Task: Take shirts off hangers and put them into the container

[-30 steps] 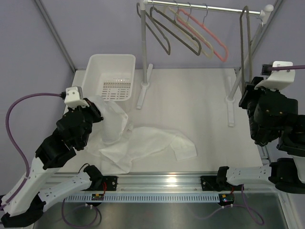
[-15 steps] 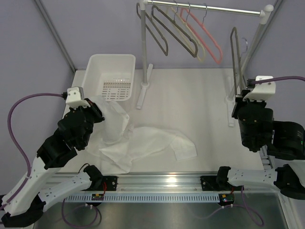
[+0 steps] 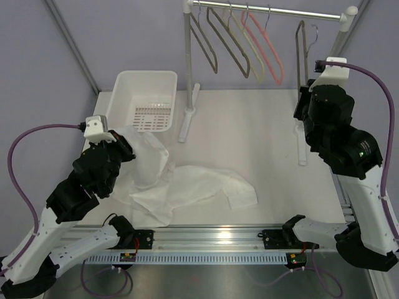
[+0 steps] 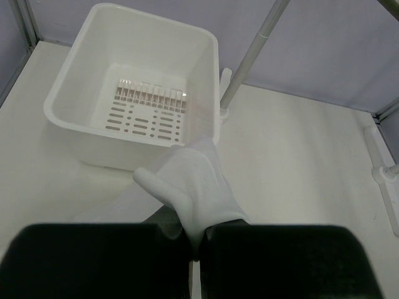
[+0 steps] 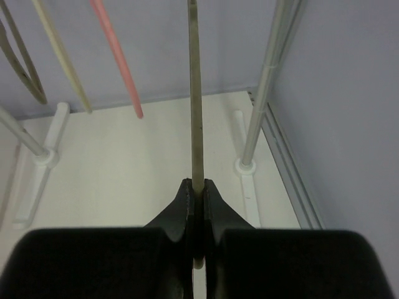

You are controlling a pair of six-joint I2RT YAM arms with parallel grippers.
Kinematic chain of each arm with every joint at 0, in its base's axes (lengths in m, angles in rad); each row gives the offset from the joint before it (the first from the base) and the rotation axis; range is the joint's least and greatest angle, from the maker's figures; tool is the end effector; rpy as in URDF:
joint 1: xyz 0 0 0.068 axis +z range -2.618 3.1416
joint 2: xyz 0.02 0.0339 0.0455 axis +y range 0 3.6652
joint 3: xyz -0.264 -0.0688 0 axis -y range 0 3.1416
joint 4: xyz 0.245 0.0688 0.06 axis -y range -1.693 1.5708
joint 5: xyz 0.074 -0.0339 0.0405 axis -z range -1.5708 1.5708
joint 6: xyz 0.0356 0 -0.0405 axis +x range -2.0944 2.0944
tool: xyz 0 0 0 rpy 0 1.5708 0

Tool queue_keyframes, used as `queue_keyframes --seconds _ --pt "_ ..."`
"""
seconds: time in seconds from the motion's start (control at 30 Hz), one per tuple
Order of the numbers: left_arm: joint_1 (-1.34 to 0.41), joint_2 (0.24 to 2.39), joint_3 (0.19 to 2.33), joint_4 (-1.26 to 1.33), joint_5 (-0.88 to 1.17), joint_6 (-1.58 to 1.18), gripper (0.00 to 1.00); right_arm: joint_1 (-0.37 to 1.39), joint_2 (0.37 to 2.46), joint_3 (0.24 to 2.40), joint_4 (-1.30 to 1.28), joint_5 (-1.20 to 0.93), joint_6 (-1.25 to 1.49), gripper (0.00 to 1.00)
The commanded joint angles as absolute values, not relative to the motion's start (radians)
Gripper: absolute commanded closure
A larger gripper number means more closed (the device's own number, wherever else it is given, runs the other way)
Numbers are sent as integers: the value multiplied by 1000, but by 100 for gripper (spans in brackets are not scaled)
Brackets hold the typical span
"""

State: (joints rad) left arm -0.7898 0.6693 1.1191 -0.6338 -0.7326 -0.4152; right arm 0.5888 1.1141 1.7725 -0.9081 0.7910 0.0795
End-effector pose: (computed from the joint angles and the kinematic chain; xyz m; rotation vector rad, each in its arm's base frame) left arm 0.0917 -0.0587 0.4195 -0.2074 1.7011 -0.2529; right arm 0.1443 0.0659 0.5233 0.1033 1.7481 -0.2325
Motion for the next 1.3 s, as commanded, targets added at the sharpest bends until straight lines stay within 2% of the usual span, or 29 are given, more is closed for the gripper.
queue_keyframes --seconds 0.0,0.27,0.43,1.07,1.1,1.13,1.17,1.2,1.27 --pt "-785 655 1117 -569 -735 -407 100 528 1189 1900 -851 597 41 100" --pt "-785 649 1088 -528 -637 -416 100 301 1390 2166 -925 267 97 100" --pt "-785 664 1088 -511 -582 -397 100 255 1462 2220 -923 207 110 100" --pt "-785 715 1095 -525 -503 -357 100 199 1522 2059 -808 140 152 99" --pt "-785 721 1095 -526 -459 -356 100 199 1499 2048 -810 147 155 89" --pt "-785 732 1097 -526 -428 -351 100 201 1480 2031 -799 173 159 75" --pt "-785 758 1097 -526 -395 -350 100 201 1459 1998 -792 190 166 53" --pt "-785 774 1098 -523 -335 -350 100 199 1416 1987 -787 219 169 48" --pt "-785 810 1089 -515 -289 -360 100 199 1379 1974 -801 253 173 44"
